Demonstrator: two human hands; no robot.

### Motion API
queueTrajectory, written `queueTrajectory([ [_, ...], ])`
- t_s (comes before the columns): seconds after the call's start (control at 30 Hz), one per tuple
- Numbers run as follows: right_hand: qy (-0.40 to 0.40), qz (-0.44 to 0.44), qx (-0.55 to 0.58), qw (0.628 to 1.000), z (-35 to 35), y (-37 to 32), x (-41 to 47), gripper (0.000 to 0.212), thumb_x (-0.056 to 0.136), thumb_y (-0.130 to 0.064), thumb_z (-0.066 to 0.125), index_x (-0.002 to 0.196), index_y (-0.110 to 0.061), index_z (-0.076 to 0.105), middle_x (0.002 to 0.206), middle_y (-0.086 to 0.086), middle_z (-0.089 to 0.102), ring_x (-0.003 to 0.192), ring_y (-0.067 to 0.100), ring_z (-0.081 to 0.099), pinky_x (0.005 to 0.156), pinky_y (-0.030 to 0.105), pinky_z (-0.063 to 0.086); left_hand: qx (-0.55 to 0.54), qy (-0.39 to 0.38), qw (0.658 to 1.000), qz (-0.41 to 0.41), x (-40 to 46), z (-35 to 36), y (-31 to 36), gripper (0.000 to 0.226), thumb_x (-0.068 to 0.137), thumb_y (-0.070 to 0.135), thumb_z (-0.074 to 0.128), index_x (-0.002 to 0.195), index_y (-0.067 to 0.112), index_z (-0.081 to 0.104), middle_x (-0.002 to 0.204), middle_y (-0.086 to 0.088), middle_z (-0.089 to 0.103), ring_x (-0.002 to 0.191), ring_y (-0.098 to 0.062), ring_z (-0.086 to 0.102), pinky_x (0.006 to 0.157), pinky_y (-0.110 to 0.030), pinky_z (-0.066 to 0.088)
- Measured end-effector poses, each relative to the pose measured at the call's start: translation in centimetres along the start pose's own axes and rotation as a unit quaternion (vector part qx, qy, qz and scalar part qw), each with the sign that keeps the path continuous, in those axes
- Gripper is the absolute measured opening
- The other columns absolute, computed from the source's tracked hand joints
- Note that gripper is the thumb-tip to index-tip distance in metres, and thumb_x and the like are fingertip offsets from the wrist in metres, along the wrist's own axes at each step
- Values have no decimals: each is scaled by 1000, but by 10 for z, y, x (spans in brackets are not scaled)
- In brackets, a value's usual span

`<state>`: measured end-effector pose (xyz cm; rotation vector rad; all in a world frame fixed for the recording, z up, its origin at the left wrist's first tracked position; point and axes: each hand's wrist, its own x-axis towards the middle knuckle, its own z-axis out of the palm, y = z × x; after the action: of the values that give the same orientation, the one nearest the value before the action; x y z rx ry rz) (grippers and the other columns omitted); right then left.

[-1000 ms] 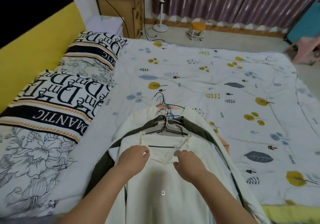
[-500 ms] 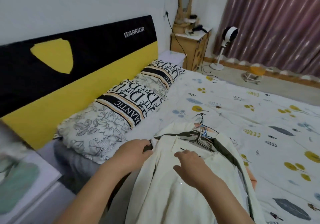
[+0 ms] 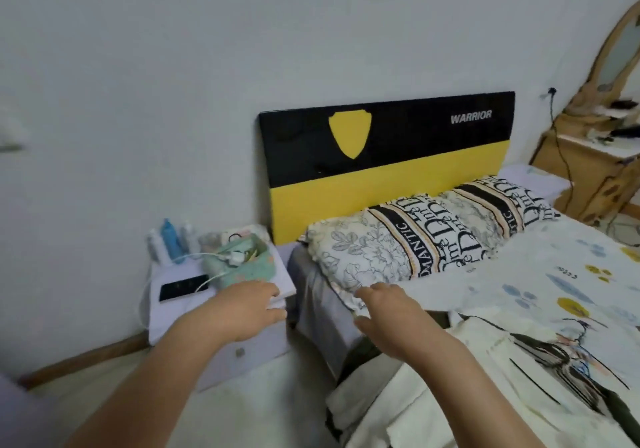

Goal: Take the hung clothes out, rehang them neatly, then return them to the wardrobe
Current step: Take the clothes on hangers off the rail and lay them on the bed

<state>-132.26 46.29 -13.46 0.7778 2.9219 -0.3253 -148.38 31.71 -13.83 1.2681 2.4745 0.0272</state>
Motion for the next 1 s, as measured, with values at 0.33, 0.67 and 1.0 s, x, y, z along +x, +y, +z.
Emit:
queueTrajectory([
  [0.33, -41, -181, -30, 982, 12, -229, 43, 44, 94, -32, 45, 136, -18, 40, 138, 9, 44, 125, 28, 41, 100, 39, 39, -26, 40, 986, -159, -141, -24, -194, 50, 94, 47, 41, 137, 21, 39, 138, -2, 45, 125, -19, 44, 99, -26, 33],
  [0.67, -61, -405, -51, 911, 35, -457, 40, 40, 96, -29, 43, 135, -16, 42, 132, 10, 47, 122, 26, 44, 99, 36, 40, -131, 97, 931, -326, -301, -28, -348, 59, 95, 48, 40, 145, 23, 24, 153, 2, 25, 136, -14, 30, 108, -27, 26],
  [1.0, -53, -620, -17, 783, 39, -629, 37, 41, 98, -31, 40, 138, -24, 39, 134, 2, 47, 124, 22, 44, 100, 33, 39, -182, 181, 803, -538, -439, -25, -414, 57, 93, 50, 41, 143, 26, 30, 145, 3, 36, 125, -12, 40, 97, -19, 34],
])
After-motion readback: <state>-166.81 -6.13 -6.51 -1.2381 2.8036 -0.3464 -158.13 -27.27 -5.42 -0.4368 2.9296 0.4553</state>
